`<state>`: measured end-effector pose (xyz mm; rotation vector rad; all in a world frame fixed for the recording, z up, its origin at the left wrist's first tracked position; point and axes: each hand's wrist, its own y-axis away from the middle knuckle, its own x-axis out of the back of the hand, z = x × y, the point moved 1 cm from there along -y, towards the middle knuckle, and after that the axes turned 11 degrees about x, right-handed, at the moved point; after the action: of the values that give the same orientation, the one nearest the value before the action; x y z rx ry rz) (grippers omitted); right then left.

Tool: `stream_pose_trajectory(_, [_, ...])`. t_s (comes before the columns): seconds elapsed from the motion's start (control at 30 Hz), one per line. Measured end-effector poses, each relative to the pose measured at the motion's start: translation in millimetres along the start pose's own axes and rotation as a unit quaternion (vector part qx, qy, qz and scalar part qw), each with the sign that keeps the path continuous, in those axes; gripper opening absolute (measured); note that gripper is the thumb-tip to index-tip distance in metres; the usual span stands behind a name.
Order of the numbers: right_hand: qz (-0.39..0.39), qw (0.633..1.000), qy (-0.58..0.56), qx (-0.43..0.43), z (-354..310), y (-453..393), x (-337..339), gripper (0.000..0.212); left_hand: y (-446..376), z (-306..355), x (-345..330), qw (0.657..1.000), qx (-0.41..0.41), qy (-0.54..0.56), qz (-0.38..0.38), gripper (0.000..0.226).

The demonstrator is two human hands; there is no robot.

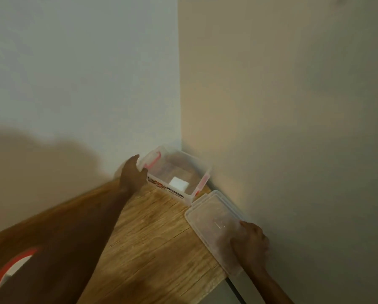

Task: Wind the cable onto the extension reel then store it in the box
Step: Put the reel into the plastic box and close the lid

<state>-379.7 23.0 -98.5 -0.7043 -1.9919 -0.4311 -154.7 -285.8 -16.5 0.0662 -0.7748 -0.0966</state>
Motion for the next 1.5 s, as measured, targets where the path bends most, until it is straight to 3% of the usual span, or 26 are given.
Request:
stream_pose_trajectory(0.13, [0.003, 0.991, -0.055, -0.122, 23.0, 5.4, -3.5, 0.062, -18.7, -2.2, -6.6, 0.997, 0.035, -0.037, -0.051, 0.061])
stream_pose_trajectory(0.3, [0.040, 0.990, -0.098, -0.093, 26.5, 6.8, -10.7, 0.067, -24.9, -7.1, -20.5, 0.996, 0.056, -0.039, -0.058, 0.055])
stream_pose_trajectory(0.43, [0.135, 0.966, -0.178, -0.128, 27.2, 8.3, -11.5, 0.070, -30.4, -9.1, -21.3, 0.997, 0.059, -0.037, -0.038, 0.053])
stream_pose_trajectory(0.53, [0.166, 0.934, -0.261, -0.179, 33.5, 8.4, -11.4, 0.071, -33.1, -9.4, -16.1, 0.996, 0.074, -0.048, -0.025, 0.047])
stream_pose_trajectory(0.67, [0.202, 0.848, -0.421, -0.250, 32.8, 12.5, -11.1, 0.055, -34.6, -17.1, -10.1, 0.993, 0.092, -0.062, -0.032, 0.046])
stream_pose_trajectory(0.77, [0.189, 0.805, -0.501, -0.255, 31.0, 13.3, -8.0, 0.031, -33.8, -24.8, -6.8, 0.992, 0.095, -0.074, -0.038, 0.049])
stream_pose_trajectory(0.87, [0.166, 0.754, -0.583, -0.254, 29.8, 14.1, -5.3, 0.024, -32.4, -30.6, -5.0, 0.989, 0.079, -0.107, -0.059, 0.043])
stream_pose_trajectory(1.0, [0.159, 0.720, -0.629, -0.245, 30.7, 17.4, -7.3, 0.025, -27.7, -40.2, 2.2, 0.990, 0.064, -0.106, -0.060, 0.037])
stream_pose_trajectory(1.13, [0.132, 0.726, -0.618, -0.272, 34.4, 17.2, -15.4, 0.031, -23.7, -53.6, 13.6, 0.992, 0.079, -0.082, -0.055, 0.036])
stream_pose_trajectory(1.27, [0.040, 0.728, -0.625, -0.277, 23.0, 18.8, -24.8, 0.038, -14.2, -75.0, 33.2, 0.992, 0.118, -0.020, -0.037, 0.025])
stream_pose_trajectory(1.5, [-0.083, 0.784, -0.588, -0.182, -31.9, 17.8, -34.1, 0.033, 31.2, -128.1, 75.7, 0.976, 0.187, 0.110, -0.017, 0.037])
